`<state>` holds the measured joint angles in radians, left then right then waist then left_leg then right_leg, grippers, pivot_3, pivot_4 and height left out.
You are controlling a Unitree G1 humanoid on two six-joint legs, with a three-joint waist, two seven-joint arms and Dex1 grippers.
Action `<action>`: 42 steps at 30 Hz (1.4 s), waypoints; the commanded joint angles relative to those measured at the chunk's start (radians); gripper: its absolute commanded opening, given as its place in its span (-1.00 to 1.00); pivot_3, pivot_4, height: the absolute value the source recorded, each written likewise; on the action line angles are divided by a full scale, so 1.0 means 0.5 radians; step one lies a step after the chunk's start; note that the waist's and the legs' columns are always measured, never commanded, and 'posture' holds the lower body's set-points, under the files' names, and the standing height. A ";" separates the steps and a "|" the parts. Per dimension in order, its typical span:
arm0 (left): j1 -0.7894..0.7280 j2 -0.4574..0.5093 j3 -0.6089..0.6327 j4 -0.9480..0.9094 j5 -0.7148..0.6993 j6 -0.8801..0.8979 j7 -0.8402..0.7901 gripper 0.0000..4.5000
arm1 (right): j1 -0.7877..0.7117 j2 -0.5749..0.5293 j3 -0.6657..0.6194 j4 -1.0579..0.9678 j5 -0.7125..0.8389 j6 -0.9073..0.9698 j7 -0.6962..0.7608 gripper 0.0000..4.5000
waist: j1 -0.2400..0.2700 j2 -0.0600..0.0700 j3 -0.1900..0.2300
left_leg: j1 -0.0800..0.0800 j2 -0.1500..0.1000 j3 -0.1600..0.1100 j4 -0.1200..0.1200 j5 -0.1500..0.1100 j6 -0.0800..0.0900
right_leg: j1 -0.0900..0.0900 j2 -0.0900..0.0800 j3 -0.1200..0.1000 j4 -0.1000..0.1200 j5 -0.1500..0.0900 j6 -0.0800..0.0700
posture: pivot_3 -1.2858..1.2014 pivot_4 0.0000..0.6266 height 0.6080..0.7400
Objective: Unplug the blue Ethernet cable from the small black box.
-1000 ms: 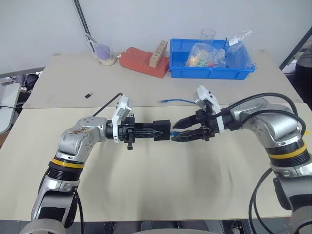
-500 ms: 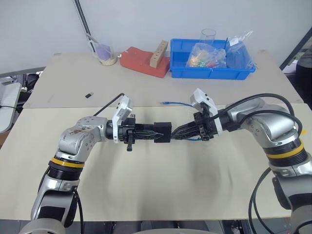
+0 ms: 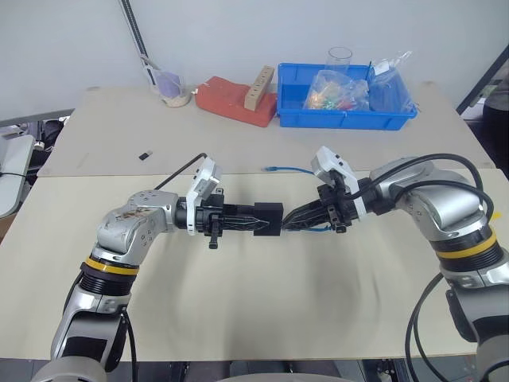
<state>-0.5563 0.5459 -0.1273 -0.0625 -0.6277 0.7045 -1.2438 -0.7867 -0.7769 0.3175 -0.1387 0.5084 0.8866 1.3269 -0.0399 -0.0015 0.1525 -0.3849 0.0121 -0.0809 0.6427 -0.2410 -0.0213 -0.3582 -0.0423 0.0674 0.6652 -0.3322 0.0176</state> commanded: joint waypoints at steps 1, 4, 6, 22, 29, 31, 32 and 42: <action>-0.002 0.109 0.133 -0.062 -0.028 -0.050 -0.030 -0.77 | 0.115 -0.209 -0.026 -0.048 -0.024 -0.059 0.148 -0.99 | 0.014 -0.001 0.001 | 0.000 0.000 0.000 0.000 0.000 0.000 | 0.000 0.000 0.000 -0.001 0.000 0.000 | 0.03 -0.52 1.00; 0.046 0.184 0.156 -0.071 -0.034 -0.057 -0.057 -0.77 | 0.238 -0.354 -0.074 -0.073 -0.027 -0.099 0.199 -0.99 | 0.015 -0.001 0.001 | 0.000 0.000 0.000 0.000 0.000 0.000 | 0.000 -0.001 0.000 -0.001 0.000 0.000 | 0.03 -0.52 1.00; 0.061 0.194 0.161 -0.075 -0.033 -0.063 -0.058 -0.77 | 0.294 -0.391 -0.083 -0.071 -0.054 -0.141 0.184 -0.99 | 0.011 -0.001 0.001 | 0.001 0.000 0.001 0.000 0.000 0.000 | 0.000 -0.001 0.000 -0.001 0.000 0.000 | 0.03 -0.52 1.00; 0.196 0.093 0.105 -0.004 0.253 -0.473 0.075 -0.77 | 0.648 -0.282 -0.325 -0.090 -0.248 -0.639 -0.092 0.26 | 0.011 -0.001 0.001 | 0.001 0.000 0.002 0.000 0.000 0.000 | 0.000 0.000 0.001 0.000 0.000 0.000 | 0.03 -0.52 1.00; 0.308 -0.220 0.143 0.263 0.566 -1.025 0.531 -0.77 | 0.571 -0.150 -0.794 -0.639 0.328 0.057 -0.561 0.98 | 0.030 -0.001 0.001 | 0.001 0.001 0.001 0.000 0.000 0.000 | 0.001 0.000 0.002 -0.001 0.000 0.000 | 0.03 -0.52 1.00; 0.303 -0.324 0.131 0.435 0.677 -1.234 0.651 -0.77 | 0.579 -0.126 -0.827 -0.733 0.373 0.131 -0.681 0.98 | 0.054 -0.001 0.001 | 0.001 0.000 0.001 0.000 0.000 0.000 | 0.001 -0.001 0.002 -0.001 0.000 0.000 | 0.03 -0.52 1.00; 0.296 -0.365 0.122 0.517 0.735 -1.340 0.708 -0.77 | 0.583 -0.115 -0.834 -0.762 0.383 0.153 -0.732 0.98 | 0.056 -0.001 0.000 | 0.001 0.000 0.002 0.000 0.000 0.000 | 0.001 -0.001 0.002 -0.001 0.000 0.000 | 0.03 -0.52 1.00; 0.170 -0.646 0.132 1.057 0.917 -1.793 1.017 -0.77 | 0.632 -0.118 -0.825 -0.771 0.370 0.160 -0.979 0.98 | 0.075 -0.002 0.001 | -0.001 -0.004 0.002 0.001 0.000 0.000 | 0.000 -0.004 0.002 -0.001 0.000 0.000 | 0.03 -0.52 1.00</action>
<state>-0.4564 0.2234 -0.0765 0.4593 -0.1623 -0.1588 -0.7351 -0.4638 -0.8289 -0.0611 -0.5109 0.6877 0.9715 0.8543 -0.0021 -0.0025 0.1529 -0.3853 0.0104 -0.0797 0.6433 -0.2410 -0.0213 -0.3580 -0.0438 0.0683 0.6649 -0.3321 0.0177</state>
